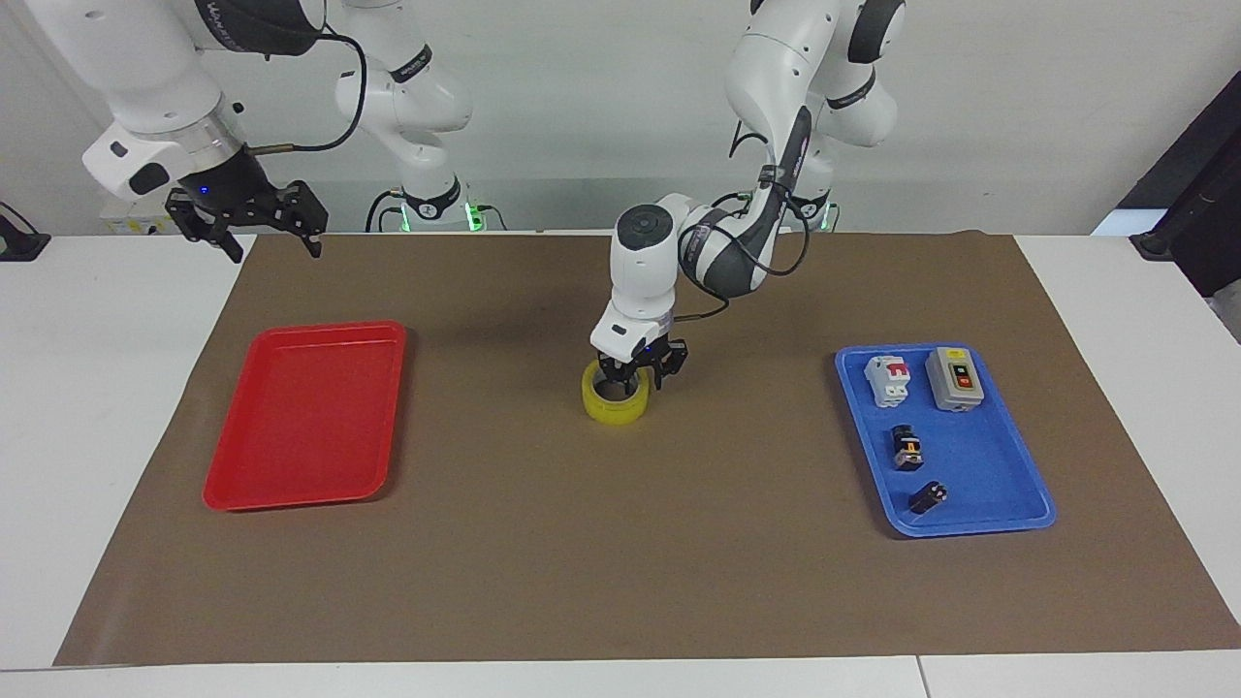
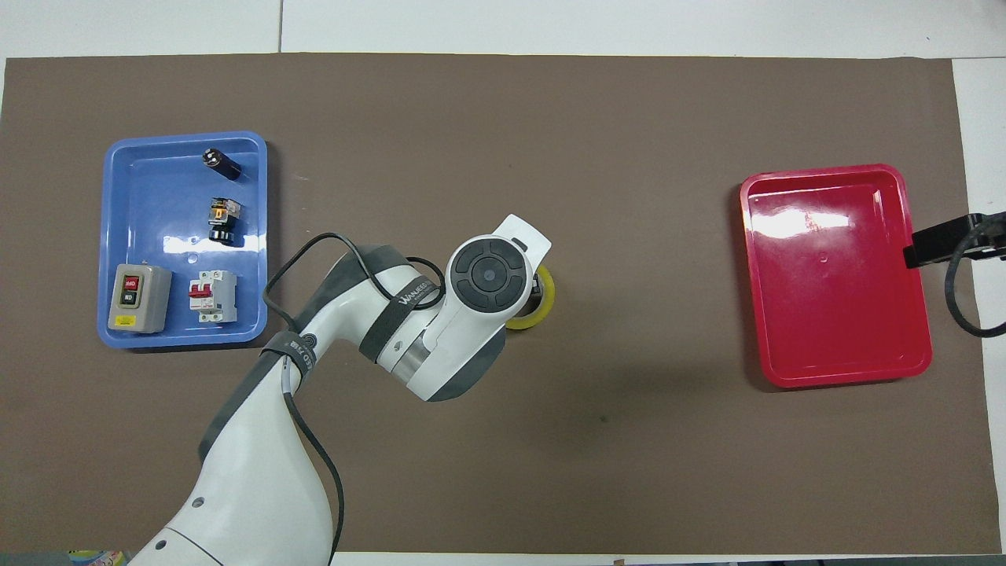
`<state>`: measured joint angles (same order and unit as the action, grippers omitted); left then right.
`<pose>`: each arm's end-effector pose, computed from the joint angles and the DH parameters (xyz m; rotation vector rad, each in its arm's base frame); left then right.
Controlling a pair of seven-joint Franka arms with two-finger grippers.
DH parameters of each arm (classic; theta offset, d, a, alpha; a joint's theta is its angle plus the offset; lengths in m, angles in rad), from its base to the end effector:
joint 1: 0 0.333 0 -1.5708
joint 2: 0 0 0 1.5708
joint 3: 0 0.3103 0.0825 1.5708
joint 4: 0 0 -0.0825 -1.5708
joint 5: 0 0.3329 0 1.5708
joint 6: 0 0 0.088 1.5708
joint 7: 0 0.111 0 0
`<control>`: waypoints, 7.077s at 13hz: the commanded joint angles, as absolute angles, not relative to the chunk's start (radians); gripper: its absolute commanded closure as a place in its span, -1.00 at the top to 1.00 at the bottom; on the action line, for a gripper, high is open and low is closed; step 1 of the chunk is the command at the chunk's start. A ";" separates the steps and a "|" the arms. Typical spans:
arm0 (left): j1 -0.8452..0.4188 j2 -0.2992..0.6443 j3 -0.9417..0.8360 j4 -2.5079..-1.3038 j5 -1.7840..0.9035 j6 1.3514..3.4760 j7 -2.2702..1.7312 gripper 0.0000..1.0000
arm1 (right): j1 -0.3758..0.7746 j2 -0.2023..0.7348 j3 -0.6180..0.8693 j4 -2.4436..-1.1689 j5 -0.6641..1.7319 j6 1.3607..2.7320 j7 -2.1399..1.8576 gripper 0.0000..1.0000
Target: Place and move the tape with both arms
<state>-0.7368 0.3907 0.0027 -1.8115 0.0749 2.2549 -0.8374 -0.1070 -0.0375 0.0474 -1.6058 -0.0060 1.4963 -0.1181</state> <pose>0.4511 -0.4042 0.3524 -3.1324 -0.0897 -0.1252 0.4824 -0.0290 0.6124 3.1369 0.0913 -0.1137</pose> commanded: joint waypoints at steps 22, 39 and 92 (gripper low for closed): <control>-0.052 0.012 0.020 -1.537 -0.063 1.484 -0.005 1.00 | 0.471 0.416 0.078 -1.772 0.006 2.172 0.446 0.96; -0.064 -0.035 0.012 -1.583 -0.060 1.471 0.089 1.00 | 0.456 0.391 0.078 -1.844 0.003 2.181 0.448 -0.99; -0.057 -0.038 0.011 -1.575 -0.029 1.471 0.075 1.00 | -0.086 -0.038 0.020 -1.595 -0.026 1.390 -0.149 1.00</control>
